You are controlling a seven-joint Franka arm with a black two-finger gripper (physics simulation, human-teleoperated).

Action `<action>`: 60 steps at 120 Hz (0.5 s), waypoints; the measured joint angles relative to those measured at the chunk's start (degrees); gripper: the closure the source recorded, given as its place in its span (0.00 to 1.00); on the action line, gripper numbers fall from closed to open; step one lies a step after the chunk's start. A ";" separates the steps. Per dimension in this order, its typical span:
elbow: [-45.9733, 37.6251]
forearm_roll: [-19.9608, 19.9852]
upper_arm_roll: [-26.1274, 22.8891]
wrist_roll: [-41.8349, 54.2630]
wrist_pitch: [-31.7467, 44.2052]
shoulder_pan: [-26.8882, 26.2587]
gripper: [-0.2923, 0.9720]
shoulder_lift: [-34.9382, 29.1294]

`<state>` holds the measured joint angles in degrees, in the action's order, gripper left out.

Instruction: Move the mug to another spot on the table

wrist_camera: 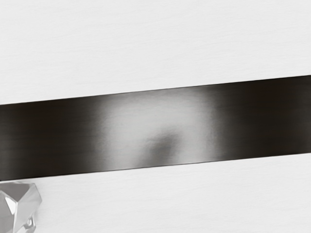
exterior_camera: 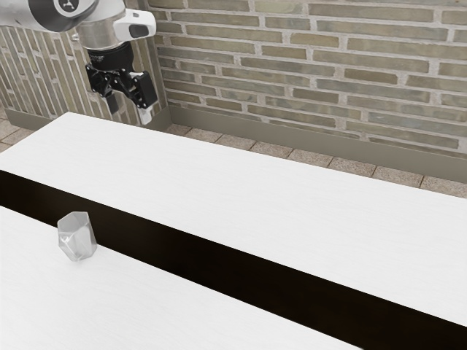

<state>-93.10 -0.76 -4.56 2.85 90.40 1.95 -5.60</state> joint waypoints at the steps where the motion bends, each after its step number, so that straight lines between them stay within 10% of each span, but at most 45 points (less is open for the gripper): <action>1: 0.00 0.00 0.00 0.02 0.00 0.00 0.23 0.00; 60: -7.10 -0.22 5.93 -3.76 -2.42 0.30 0.23 -5.02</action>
<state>-100.20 -0.98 1.37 -0.91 87.98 2.25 -10.62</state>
